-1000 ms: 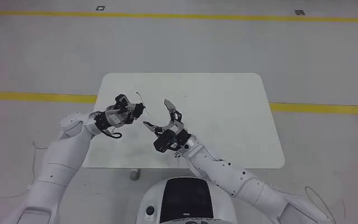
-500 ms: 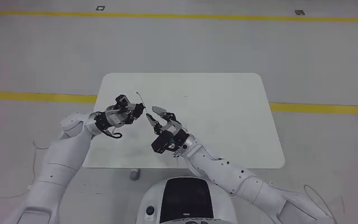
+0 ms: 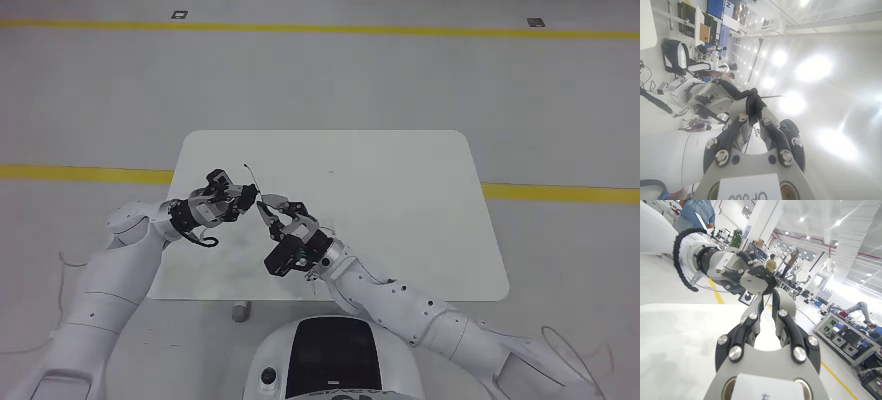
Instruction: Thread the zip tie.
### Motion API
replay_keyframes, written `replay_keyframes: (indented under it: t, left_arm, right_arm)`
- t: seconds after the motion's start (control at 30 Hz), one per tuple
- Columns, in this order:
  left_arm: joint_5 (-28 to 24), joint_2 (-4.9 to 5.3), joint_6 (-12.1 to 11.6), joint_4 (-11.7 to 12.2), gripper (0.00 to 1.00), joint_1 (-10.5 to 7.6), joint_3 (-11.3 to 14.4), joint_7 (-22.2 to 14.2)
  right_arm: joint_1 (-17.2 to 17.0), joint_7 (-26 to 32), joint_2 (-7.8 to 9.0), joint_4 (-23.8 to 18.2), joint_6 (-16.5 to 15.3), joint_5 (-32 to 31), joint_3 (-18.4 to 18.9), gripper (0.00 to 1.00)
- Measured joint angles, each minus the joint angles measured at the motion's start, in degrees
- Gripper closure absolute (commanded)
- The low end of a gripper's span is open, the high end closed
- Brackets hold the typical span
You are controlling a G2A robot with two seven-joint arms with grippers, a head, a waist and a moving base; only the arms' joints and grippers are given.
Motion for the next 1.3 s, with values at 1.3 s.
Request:
replay_keyframes:
  t: [1.3]
  left_arm:
    - [0.00,0.00,0.00,0.00,1.00,0.00,0.00,0.00]
  right_arm:
    - [-2.20,-0.35,1.37,-1.63,0.00,0.00,2.96,1.00]
